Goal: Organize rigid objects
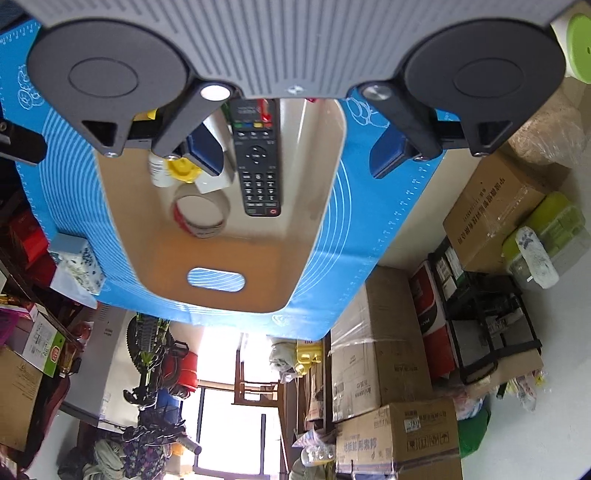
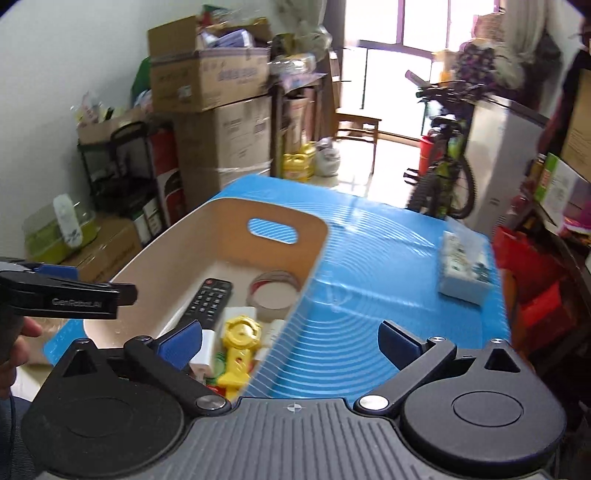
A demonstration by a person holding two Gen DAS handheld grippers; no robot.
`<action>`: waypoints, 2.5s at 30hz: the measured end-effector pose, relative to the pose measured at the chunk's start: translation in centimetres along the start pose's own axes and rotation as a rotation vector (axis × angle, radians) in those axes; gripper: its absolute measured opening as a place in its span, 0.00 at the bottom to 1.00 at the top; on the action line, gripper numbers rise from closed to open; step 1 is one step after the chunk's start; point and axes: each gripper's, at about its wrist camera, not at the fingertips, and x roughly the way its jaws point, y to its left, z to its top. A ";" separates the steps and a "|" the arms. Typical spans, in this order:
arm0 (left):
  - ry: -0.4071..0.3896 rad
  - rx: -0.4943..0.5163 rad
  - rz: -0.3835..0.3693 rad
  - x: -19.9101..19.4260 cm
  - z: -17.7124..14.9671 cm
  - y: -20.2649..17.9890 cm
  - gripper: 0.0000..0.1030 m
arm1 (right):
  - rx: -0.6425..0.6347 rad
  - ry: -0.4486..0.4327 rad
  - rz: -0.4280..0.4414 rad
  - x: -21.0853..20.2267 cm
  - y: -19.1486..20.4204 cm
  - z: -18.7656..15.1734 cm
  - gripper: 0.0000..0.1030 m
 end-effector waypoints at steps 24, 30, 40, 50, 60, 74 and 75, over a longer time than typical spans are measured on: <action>-0.038 0.111 -0.044 -6.4 -6.6 -4.7 0.86 | 0.134 -0.076 -0.104 -8.1 -3.4 -10.1 0.98; -0.038 0.131 -0.047 -6.8 -8.4 -5.1 0.86 | 0.123 -0.081 -0.102 -8.5 -2.3 -11.2 0.98; -0.070 0.130 -0.061 -7.1 -10.1 -5.3 0.86 | 0.107 -0.077 -0.098 -8.4 -0.9 -13.0 0.98; -0.067 0.202 -0.082 -6.6 -11.2 -6.2 0.86 | 0.125 -0.061 -0.088 -7.9 -1.1 -13.3 0.98; -0.049 0.183 -0.089 -6.3 -11.2 -5.5 0.86 | 0.138 -0.058 -0.095 -7.8 -1.2 -13.6 0.98; -0.034 0.170 -0.103 -5.9 -10.9 -5.2 0.86 | 0.132 -0.053 -0.100 -7.8 -1.2 -13.5 0.98; -0.034 0.168 -0.103 -5.9 -10.9 -5.1 0.86 | 0.132 -0.053 -0.101 -7.8 -1.2 -13.5 0.97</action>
